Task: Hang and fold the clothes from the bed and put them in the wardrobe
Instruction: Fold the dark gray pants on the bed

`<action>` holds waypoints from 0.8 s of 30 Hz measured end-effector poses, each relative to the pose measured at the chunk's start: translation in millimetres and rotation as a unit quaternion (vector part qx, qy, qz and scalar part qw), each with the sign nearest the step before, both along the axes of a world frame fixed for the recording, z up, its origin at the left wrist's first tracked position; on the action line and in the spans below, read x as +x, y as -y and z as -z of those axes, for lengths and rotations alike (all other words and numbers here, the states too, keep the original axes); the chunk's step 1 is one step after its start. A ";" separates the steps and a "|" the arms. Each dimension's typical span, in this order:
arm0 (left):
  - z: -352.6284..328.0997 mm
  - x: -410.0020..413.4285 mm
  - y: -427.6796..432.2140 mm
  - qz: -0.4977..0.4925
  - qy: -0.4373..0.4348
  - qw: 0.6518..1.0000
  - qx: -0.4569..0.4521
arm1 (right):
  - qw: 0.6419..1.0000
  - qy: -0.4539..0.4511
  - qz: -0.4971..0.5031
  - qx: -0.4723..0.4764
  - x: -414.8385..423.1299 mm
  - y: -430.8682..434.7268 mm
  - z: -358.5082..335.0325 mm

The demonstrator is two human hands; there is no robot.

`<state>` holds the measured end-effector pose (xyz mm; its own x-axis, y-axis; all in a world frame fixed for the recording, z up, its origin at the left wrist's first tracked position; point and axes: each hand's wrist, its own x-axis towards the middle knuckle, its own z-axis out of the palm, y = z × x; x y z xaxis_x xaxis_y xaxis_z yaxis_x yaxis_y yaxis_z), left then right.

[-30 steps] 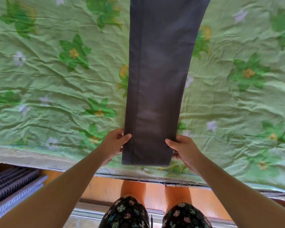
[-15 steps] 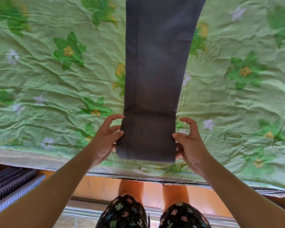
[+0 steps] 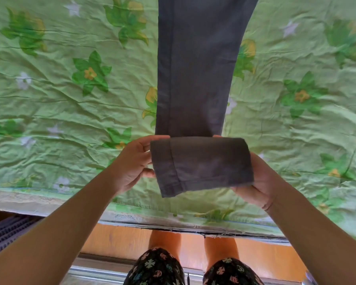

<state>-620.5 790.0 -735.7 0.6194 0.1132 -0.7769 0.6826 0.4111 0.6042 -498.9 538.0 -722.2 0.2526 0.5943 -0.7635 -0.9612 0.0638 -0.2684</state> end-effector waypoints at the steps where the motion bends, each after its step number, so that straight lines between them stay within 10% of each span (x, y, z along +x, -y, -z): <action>1: -1.0 3.0 4.1 0.020 0.021 0.995 0.091 | 0.996 0.078 -0.035 -0.030 -1.5 -4.5 -1.9; 4: 2.4 7.4 7.7 0.119 0.159 0.906 0.373 | 0.950 0.254 -0.051 -0.176 -2.8 -19.7 2.3; 7: -2.0 14.6 0.7 0.168 0.255 0.847 0.435 | 0.950 0.247 0.030 -0.188 0.9 -28.2 -4.2; 11: -19.5 41.1 -13.7 0.163 0.273 0.897 0.306 | 0.942 0.316 -0.011 -0.112 18.1 -29.5 -23.7; 16: 7.8 131.5 -47.2 -0.004 0.081 0.992 0.095 | 0.926 0.335 -0.020 -0.175 96.5 -84.5 18.9; 19: 43.0 128.2 -47.8 0.031 -0.076 0.996 0.037 | 0.968 0.167 -0.085 -0.169 98.5 -85.3 61.6; 24: 69.3 80.8 -40.2 0.058 -0.063 0.994 0.064 | 0.909 0.291 -0.133 -0.268 71.3 -58.5 86.2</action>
<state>-539.7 830.2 -805.0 0.5319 0.1500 -0.8335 0.7949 0.2510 0.5524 -427.6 596.5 -808.4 0.6088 0.2755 -0.7439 -0.6085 -0.4394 -0.6608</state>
